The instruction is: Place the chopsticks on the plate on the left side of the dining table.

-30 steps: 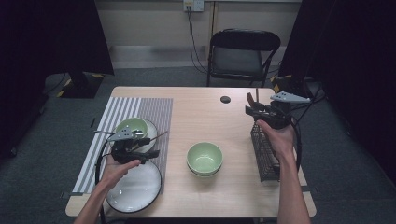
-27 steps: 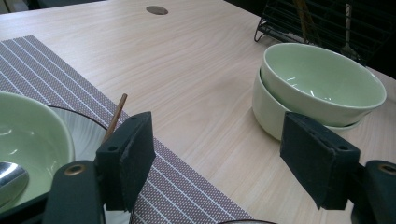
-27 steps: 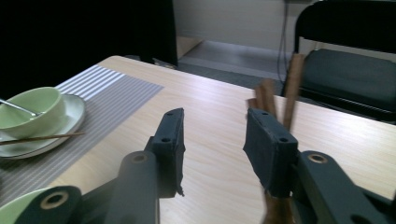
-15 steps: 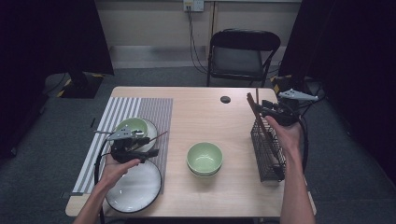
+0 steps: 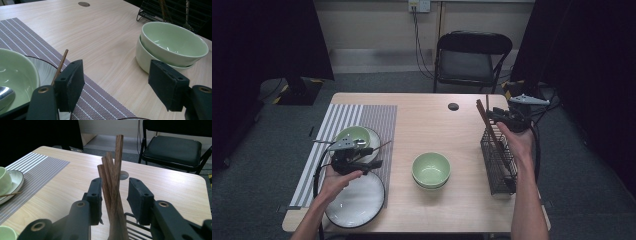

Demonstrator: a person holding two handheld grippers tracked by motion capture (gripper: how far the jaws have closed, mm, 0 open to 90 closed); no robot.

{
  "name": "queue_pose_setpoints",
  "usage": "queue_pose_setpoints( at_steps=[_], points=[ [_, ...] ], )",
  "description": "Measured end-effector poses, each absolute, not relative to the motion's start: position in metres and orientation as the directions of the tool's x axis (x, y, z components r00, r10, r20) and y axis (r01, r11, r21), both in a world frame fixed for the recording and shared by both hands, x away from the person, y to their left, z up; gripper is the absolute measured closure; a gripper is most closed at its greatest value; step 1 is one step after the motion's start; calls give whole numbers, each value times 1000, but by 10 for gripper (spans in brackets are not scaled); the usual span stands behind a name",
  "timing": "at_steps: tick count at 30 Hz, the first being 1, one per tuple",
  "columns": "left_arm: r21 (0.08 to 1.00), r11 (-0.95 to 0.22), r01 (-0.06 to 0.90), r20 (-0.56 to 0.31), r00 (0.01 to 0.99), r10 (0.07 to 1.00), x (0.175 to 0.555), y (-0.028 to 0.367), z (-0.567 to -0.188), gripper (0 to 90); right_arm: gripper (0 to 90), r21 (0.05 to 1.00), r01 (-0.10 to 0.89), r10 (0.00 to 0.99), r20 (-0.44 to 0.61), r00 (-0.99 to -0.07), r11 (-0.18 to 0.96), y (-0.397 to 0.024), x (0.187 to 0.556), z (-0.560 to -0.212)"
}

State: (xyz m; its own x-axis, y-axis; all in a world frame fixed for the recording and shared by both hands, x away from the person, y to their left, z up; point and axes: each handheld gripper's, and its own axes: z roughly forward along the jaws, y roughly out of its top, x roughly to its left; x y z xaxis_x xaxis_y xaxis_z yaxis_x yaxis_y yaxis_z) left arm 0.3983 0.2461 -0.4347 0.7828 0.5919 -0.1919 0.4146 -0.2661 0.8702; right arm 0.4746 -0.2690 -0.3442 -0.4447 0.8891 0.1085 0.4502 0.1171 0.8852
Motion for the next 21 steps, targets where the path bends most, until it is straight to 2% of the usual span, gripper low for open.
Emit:
queue_pose_setpoints(
  at_steps=[5,16,21],
  points=[
    [868,-274,413,-188,786,590,398,244,-435,293,681,869,474,891,97,-444,141,-265,478,-347],
    [869,-275,410,-185,787,588,398,245,-435,295,830,855,495,903,82,-421,153,-262,480,-350],
    [868,-275,415,-188,784,592,398,245,-435,295,846,867,475,899,79,-432,152,-260,478,-349]
  ],
)
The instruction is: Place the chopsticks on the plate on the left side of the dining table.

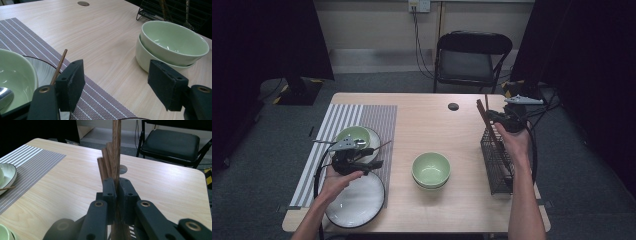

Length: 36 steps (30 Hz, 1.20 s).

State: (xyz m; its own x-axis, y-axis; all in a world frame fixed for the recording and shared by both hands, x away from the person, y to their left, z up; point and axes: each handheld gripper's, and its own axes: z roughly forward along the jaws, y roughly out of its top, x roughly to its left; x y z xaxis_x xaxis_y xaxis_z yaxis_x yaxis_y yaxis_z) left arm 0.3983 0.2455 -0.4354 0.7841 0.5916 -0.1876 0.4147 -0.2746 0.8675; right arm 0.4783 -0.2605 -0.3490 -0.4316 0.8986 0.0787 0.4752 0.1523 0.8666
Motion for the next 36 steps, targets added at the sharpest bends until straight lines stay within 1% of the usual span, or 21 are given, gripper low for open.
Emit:
queue_pose_setpoints(
  at_steps=[16,24,26,31,36],
  points=[
    [872,-264,413,-184,775,604,398,246,-434,275,850,918,379,870,90,-484,115,-265,464,-336],
    [873,-263,410,-185,779,600,397,245,-433,281,851,928,350,864,71,-498,126,-262,460,-329],
    [876,-255,409,-190,779,597,397,244,-432,276,851,934,336,862,69,-501,120,-263,459,-325],
    [881,-265,392,-170,785,596,395,244,-427,271,851,949,291,854,48,-519,123,-261,456,-311],
    [884,-258,390,-168,779,604,395,244,-427,266,851,954,268,848,28,-530,136,-258,455,-301]
  ],
)
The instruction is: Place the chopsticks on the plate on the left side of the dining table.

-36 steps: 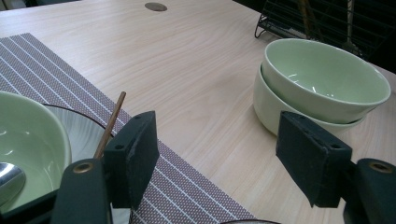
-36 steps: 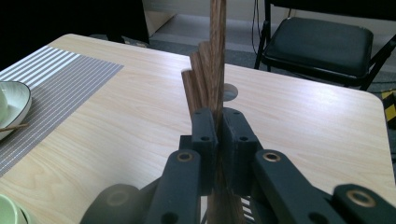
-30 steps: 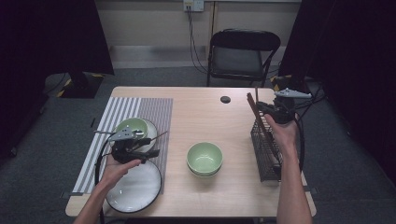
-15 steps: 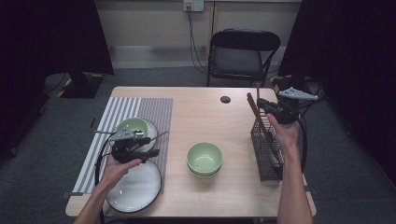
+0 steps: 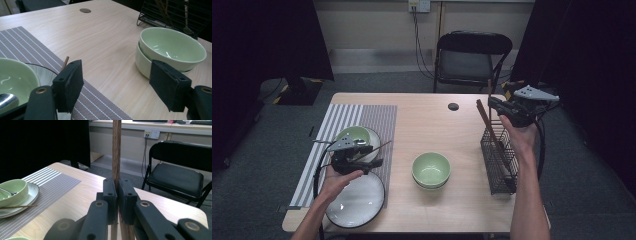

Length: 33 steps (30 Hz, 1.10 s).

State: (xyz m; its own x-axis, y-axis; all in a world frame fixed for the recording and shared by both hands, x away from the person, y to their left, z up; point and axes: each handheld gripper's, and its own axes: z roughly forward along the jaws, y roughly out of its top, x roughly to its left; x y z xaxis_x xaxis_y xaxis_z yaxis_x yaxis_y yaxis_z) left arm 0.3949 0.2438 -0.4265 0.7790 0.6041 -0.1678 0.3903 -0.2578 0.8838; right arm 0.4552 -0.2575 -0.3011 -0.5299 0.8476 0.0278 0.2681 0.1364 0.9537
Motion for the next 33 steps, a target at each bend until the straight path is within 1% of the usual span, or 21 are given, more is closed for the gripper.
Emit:
queue_pose_setpoints(
  at_steps=[1,15,24,28,33],
  points=[
    [883,-251,396,-178,778,602,395,244,-427,266,851,955,262,847,24,-530,137,-257,455,-299],
    [886,-252,388,-175,785,594,395,243,-424,274,852,965,209,840,-22,-542,160,-250,455,-267],
    [892,-247,379,-168,785,596,394,245,-421,275,852,973,172,823,-28,-567,151,-240,450,-251],
    [892,-253,375,-161,787,596,394,243,-420,283,852,973,174,808,-19,-589,150,-232,448,-251],
    [893,-251,374,-169,794,584,395,238,-418,287,852,973,180,786,-2,-618,145,-219,446,-262]
  ],
)
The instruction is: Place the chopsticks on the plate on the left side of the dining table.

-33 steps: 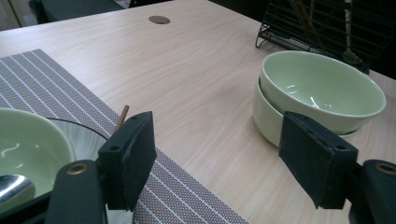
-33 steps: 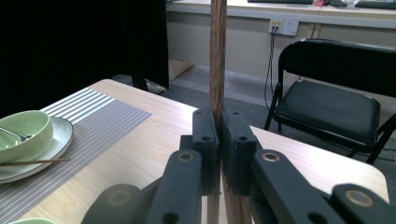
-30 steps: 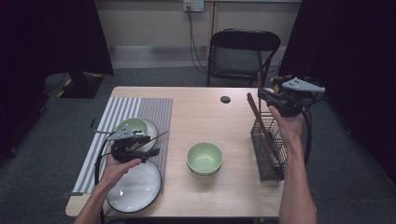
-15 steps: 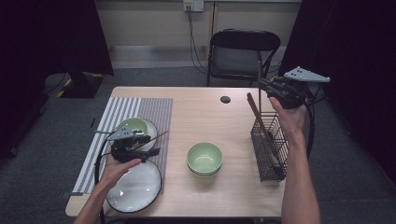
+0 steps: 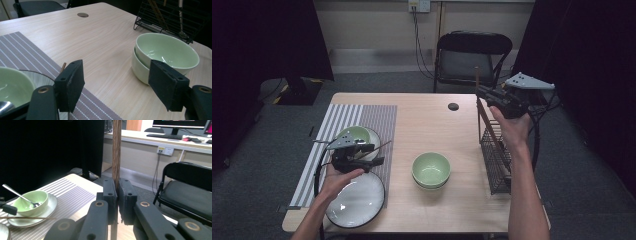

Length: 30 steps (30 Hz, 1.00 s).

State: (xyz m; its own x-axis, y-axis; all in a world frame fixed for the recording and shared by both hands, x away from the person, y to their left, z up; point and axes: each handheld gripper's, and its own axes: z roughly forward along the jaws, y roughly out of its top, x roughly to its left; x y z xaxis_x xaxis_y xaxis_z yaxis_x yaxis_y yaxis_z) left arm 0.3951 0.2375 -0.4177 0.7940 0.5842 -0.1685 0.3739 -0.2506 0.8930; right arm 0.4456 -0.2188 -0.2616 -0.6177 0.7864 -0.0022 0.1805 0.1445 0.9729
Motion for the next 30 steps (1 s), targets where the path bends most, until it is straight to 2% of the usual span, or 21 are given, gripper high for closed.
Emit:
queue_pose_setpoints(
  at_steps=[15,22,26,30],
  points=[
    [927,-236,292,-139,852,505,402,217,-378,317,852,979,168,722,33,-691,116,-180,441,-268],
    [924,-241,297,-151,862,484,399,212,-383,334,852,978,169,678,43,-734,121,-155,441,-280],
    [926,-236,296,-161,872,462,399,211,-384,418,852,980,166,656,53,-753,112,-140,439,-279],
    [928,-231,292,-164,877,452,398,207,-383,416,852,980,166,648,55,-760,112,-123,436,-281]
  ],
)
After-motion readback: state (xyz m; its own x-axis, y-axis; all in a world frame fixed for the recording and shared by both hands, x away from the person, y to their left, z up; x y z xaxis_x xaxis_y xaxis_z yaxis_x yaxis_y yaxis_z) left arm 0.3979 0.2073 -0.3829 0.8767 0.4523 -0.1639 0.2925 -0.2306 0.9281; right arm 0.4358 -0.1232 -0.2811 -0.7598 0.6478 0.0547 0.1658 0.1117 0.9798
